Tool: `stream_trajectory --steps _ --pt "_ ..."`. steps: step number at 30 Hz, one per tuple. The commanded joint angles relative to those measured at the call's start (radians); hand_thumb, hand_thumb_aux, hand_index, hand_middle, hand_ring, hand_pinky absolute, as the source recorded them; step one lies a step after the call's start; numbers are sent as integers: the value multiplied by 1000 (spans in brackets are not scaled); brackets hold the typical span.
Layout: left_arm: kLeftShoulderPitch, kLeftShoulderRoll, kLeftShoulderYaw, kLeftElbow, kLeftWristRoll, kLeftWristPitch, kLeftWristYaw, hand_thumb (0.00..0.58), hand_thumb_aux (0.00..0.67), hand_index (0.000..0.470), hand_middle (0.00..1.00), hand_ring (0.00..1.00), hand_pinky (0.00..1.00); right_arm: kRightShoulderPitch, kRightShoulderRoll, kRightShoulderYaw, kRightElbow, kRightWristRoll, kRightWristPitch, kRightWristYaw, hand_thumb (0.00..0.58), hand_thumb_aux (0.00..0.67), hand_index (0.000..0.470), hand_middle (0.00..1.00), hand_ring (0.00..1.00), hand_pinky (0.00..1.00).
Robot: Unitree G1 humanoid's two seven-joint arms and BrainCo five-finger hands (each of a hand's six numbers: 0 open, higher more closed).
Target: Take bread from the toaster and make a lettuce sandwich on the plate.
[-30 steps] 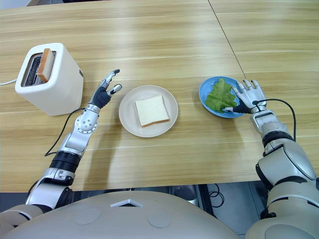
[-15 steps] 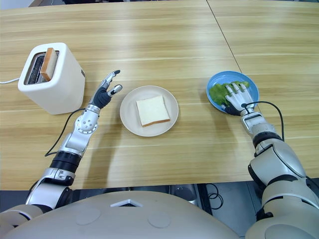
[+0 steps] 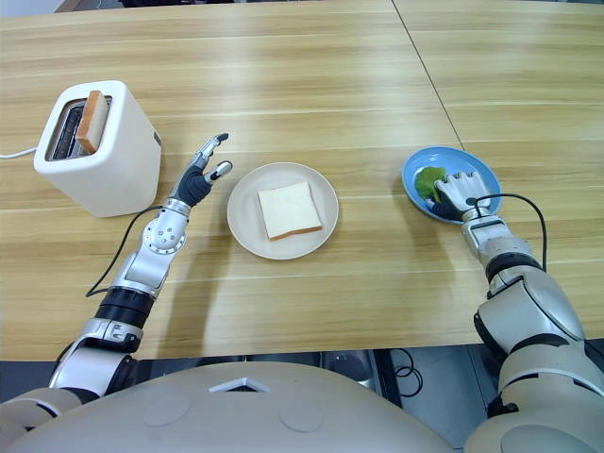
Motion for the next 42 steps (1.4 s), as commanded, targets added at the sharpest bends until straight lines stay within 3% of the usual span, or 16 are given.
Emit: stream_trajectory --steps 1,8,16,23,32,42 --pt "8 -3 0 15 -7 2 4 0 0 0 0 0 0 14 -33 -15 -12 21 -29 0 580 670 460 1000 1000 1000" --pt "4 -4 7 23 -18 -4 11 0 0 0 0 0 0 14 -108 -52 -132 41 -60 -25 580 670 460 1000 1000 1000" --pt "3 -5 17 34 -35 -6 29 0 0 0 0 0 0 56 -189 -133 -441 50 -28 38 580 670 460 1000 1000 1000" --pt "-5 -17 23 57 -54 -12 41 0 0 0 0 0 0 87 -170 -199 -690 45 15 133 580 670 460 1000 1000 1000" --pt "-33 -25 47 104 -88 -30 58 0 0 0 0 0 0 71 107 -190 -910 66 6 237 580 670 460 1000 1000 1000" --pt "-42 -24 54 132 -97 -40 51 0 0 0 0 0 0 68 382 -109 -730 60 -56 238 580 670 460 1000 1000 1000"
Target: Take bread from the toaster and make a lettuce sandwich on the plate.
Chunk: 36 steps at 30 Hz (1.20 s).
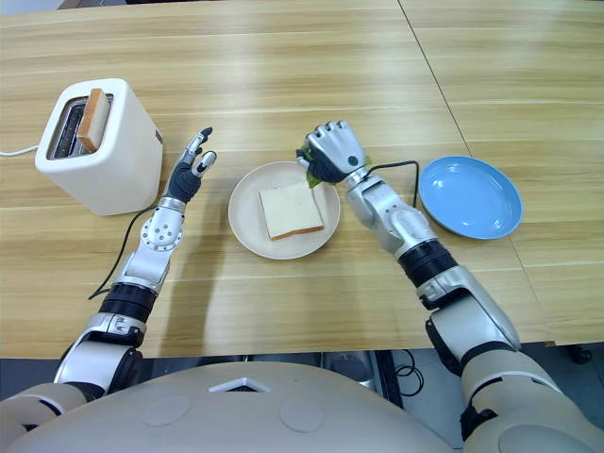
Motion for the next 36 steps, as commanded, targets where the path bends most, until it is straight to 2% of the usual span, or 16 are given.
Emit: stream_trajectory --steps 1,16,23,24,25,26,27,28,29,30,32,34,36 --pt "-8 -2 3 25 -9 -1 -8 0 0 0 0 0 0 2 46 29 108 10 -34 0 580 670 460 1000 1000 1000" --pt "-18 -12 -9 53 -2 -4 -9 0 0 0 0 0 0 -54 160 48 339 18 -112 -62 580 670 460 1000 1000 1000" --pt "-24 -13 -12 69 0 -9 -9 0 0 0 0 0 0 -86 182 64 375 17 -121 -89 580 670 460 1000 1000 1000" --pt "-25 -13 -12 70 0 -9 -8 0 0 0 0 0 0 -87 185 68 378 16 -121 -92 580 670 460 969 969 969" --pt "-25 -13 -12 71 0 -10 -8 0 0 0 0 0 0 -88 188 71 380 16 -123 -94 580 670 460 886 886 886" --pt "-26 -13 -13 72 0 -10 -9 0 0 0 0 0 0 -88 188 74 381 17 -124 -96 580 670 460 592 592 592" --pt "-27 -13 -13 73 0 -11 -9 0 0 0 0 0 0 -87 189 75 382 17 -124 -98 579 646 444 137 137 137" --pt "-27 -13 -13 75 1 -11 -9 0 0 0 0 0 0 -86 189 77 383 17 -124 -99 536 486 334 0 0 0" --pt "-28 -13 -14 76 1 -12 -9 0 0 0 0 0 0 -84 189 78 385 19 -127 -97 536 486 334 0 0 0" --pt "-28 -13 -14 78 1 -12 -9 0 0 0 0 0 0 -82 188 79 384 18 -127 -97 470 378 260 0 0 0" --pt "-29 -13 -14 80 2 -12 -9 0 0 0 0 0 0 -75 185 79 377 21 -129 -93 460 365 251 0 0 0" --pt "-30 -12 -14 81 3 -12 -8 0 0 0 0 0 0 -68 179 79 365 19 -126 -89 294 200 137 0 0 0" --pt "-31 -12 -14 81 3 -13 -9 0 0 0 0 0 0 -58 170 76 344 19 -124 -82 291 197 135 0 0 0"
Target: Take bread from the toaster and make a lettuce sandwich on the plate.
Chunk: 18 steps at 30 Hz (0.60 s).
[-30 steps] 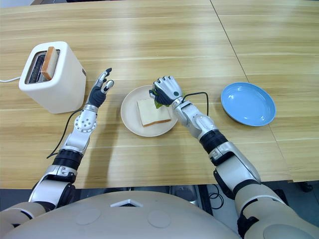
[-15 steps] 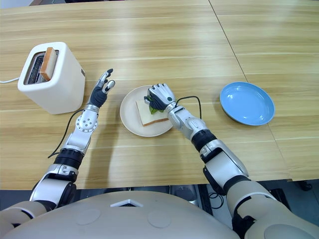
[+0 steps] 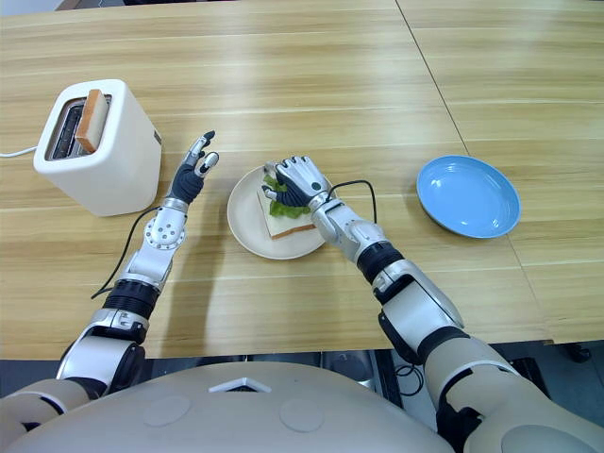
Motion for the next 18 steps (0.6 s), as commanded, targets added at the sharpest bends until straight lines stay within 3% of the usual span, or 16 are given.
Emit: stream_trajectory --steps 1,5,13,15,18 --pt "-4 -2 -9 18 1 -3 -9 0 0 0 0 0 0 28 -21 6 -47 1 4 20 285 192 132 0 0 0" --pt "-5 0 -8 20 2 -5 -9 0 0 0 0 0 0 60 -54 -6 -114 6 18 52 297 202 139 0 0 0" --pt "-4 9 -2 -2 9 -12 0 0 0 0 0 0 0 166 -181 -102 -421 46 58 146 220 142 97 0 0 0" --pt "7 18 6 -50 18 -17 16 0 0 0 0 0 0 203 -215 -160 -536 84 60 171 175 110 76 0 0 0" --pt "51 47 38 -226 89 -13 81 0 0 0 0 0 0 251 -241 -275 -676 201 35 195 40 24 16 0 0 0"
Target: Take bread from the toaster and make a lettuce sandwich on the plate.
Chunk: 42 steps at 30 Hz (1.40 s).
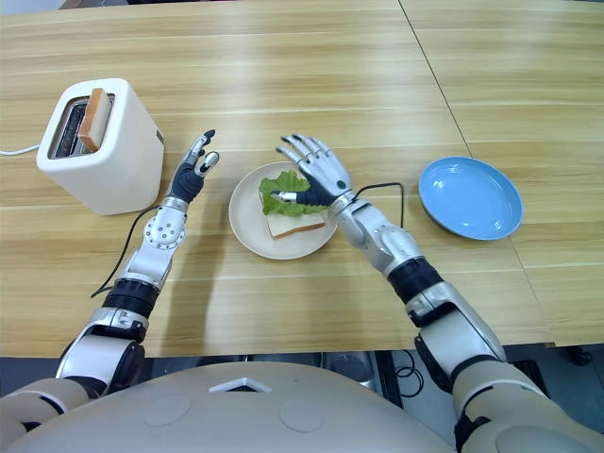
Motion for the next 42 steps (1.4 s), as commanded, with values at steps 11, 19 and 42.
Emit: stream_trajectory --steps 11,19,42 --pt "140 249 282 -673 451 391 49 0 0 0 0 0 0 97 48 -353 -82 466 -63 133 0 0 0 0 0 0" --pt "124 343 271 -504 589 628 14 0 0 0 0 0 0 119 77 -387 -25 516 -95 170 0 0 0 0 0 0" --pt "-44 372 110 -57 495 638 121 23 13 9 0 0 0 138 94 -400 2 486 -110 178 0 0 0 0 0 0"
